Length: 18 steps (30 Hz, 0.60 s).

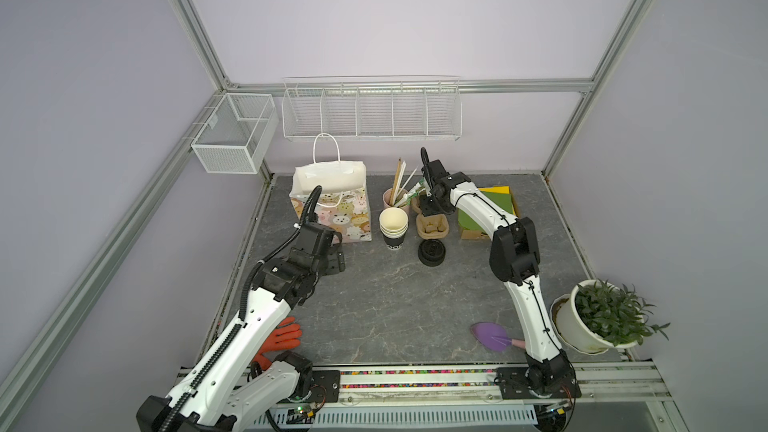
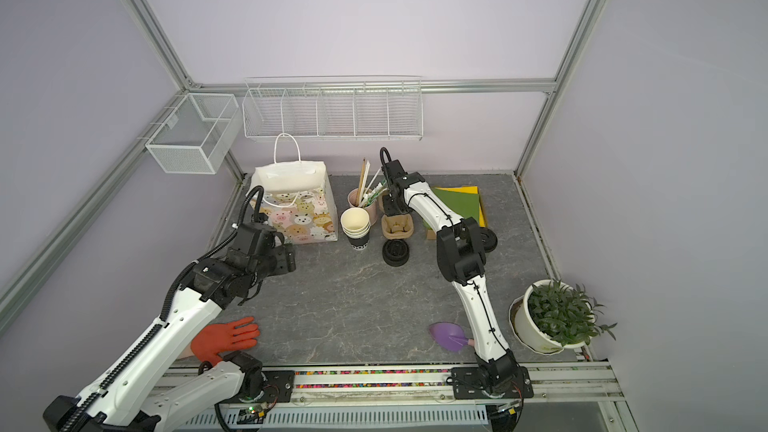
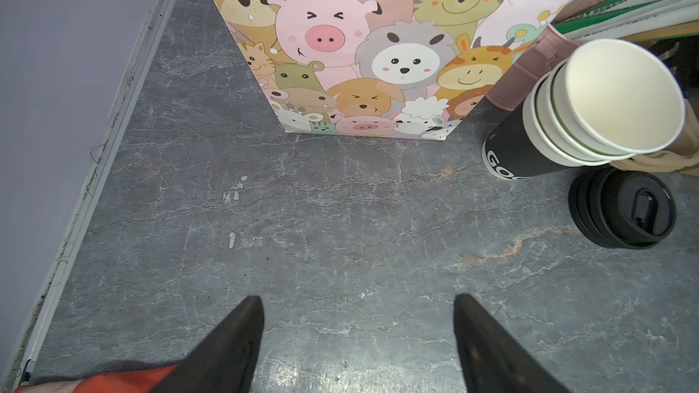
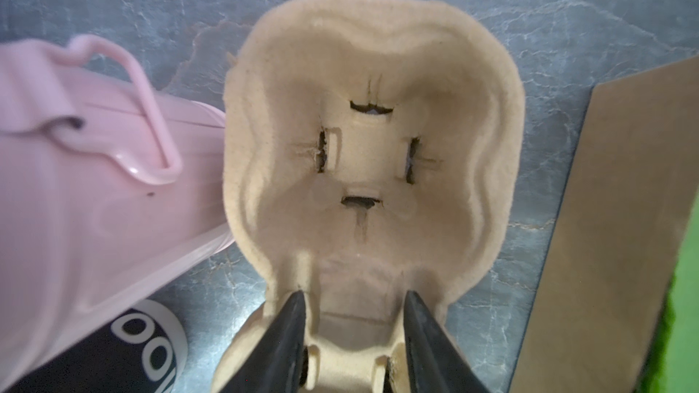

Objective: Pack the takeout coffee
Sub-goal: 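Lift the pulp cup carrier with the right gripper and set it nearer the robot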

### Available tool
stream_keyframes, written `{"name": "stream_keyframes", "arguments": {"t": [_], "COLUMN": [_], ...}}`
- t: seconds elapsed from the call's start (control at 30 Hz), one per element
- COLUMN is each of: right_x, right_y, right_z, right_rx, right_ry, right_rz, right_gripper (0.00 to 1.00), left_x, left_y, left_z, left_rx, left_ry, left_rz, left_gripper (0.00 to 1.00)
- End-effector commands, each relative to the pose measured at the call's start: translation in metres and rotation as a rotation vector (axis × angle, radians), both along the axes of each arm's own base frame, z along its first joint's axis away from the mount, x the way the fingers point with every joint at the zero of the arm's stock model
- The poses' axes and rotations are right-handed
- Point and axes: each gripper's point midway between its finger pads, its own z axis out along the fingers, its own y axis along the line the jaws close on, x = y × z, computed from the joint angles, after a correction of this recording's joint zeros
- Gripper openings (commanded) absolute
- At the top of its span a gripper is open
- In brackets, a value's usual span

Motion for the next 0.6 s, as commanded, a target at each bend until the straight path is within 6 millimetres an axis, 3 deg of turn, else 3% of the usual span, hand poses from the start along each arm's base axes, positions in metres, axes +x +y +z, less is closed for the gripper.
{"name": "stream_keyframes", "arguments": {"t": [0.0, 0.57], "right_x": [0.0002, -0.0003], "right_y": [-0.0054, -0.0053], "right_z": [-0.0087, 0.0004], "right_rx": [-0.023, -0.012], "right_ry": [0.019, 0.011], "right_rz": [-0.007, -0.023], "right_gripper": [0.45, 0.34], "left_x": [-0.0002, 0.0008], "left_y": [0.0008, 0.0018], "left_z": [-0.0044, -0.0051], "left_rx": [0.003, -0.003], "left_ry": [0.012, 0.016], "left_rz": [-0.005, -0.002], "left_gripper": [0.8, 0.8]}}
